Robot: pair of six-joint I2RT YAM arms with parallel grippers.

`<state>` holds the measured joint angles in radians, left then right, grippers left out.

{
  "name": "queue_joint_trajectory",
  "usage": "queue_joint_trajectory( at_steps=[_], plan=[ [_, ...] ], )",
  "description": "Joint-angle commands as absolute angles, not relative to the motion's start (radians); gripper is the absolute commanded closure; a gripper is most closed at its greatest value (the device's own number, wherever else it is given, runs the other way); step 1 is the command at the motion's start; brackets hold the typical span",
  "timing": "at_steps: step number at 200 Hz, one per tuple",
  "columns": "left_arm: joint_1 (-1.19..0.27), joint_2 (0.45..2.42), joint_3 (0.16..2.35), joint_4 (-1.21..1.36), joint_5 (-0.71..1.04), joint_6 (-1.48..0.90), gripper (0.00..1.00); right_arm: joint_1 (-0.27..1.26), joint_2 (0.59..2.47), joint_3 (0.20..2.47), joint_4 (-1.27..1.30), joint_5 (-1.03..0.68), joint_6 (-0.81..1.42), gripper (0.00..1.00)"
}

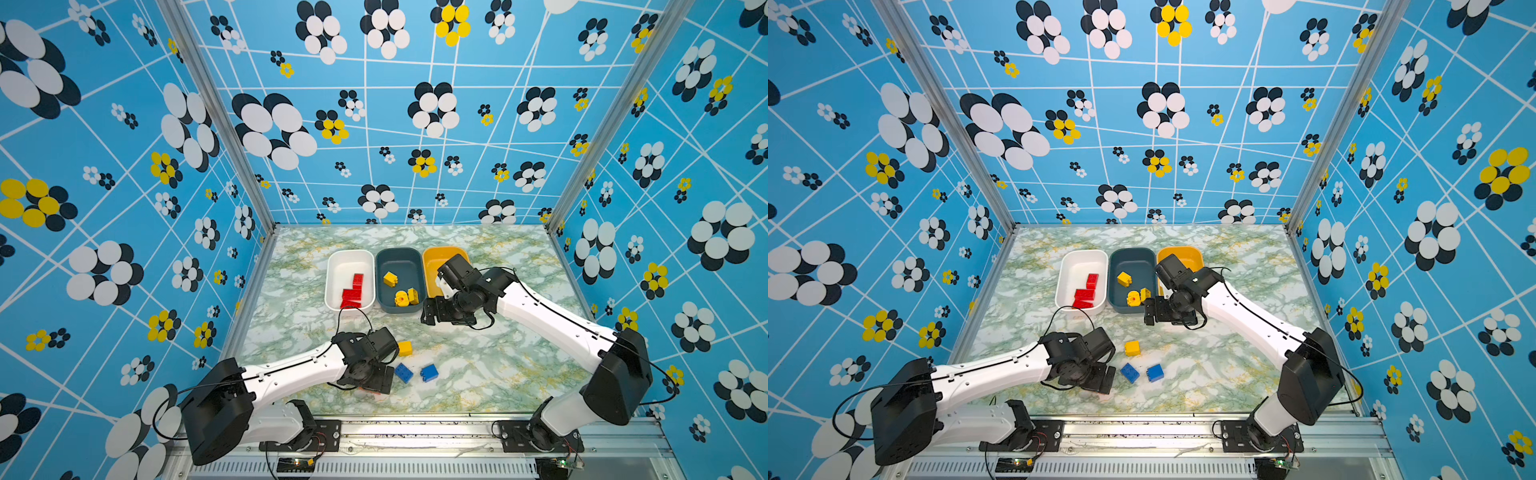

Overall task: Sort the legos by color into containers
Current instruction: 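Lower the left gripper onto the red 2x4 brick while the right withdraws, then close the left gripper on the red brick and lift it, then carry the red brick over the white bin with the left gripper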

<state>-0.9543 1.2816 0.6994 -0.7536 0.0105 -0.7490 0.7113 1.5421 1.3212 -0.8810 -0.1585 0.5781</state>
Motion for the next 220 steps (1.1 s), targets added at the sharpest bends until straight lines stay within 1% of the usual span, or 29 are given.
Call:
queue_joint_trajectory(
  at_steps=[1, 13, 35, 97, 114, 144, 185, 220],
  plan=[
    [-0.975, 1.305, 0.683, -0.729, -0.005, -0.773, 0.00, 0.712, 1.499, 1.291, -0.896, -0.137, 0.600, 0.04],
    [-0.984, 1.317, 0.684, -0.723, -0.006, -0.780, 0.01, 0.713, 1.485, 1.277, -0.898, -0.134, 0.601, 0.04],
    [-1.001, 1.342, 0.686, -0.723, -0.011, -0.799, 0.05, 0.712, 1.466, 1.263, -0.902, -0.129, 0.602, 0.04],
    [-1.025, 1.370, 0.684, -0.757, -0.043, -0.856, 0.27, 0.709, 1.414, 1.217, -0.898, -0.120, 0.611, 0.04],
    [-1.025, 1.359, 0.694, -0.775, -0.060, -0.861, 0.32, 0.709, 1.408, 1.213, -0.896, -0.120, 0.612, 0.03],
    [-1.025, 1.333, 0.715, -0.811, -0.085, -0.865, 0.36, 0.708, 1.401, 1.208, -0.890, -0.121, 0.616, 0.03],
    [-1.014, 1.266, 0.765, -0.874, -0.120, -0.882, 0.37, 0.709, 1.388, 1.188, -0.880, -0.123, 0.627, 0.03],
    [-0.933, 1.222, 0.839, -0.905, -0.123, -0.855, 0.37, 0.709, 1.377, 1.181, -0.876, -0.120, 0.637, 0.03]
  ],
)
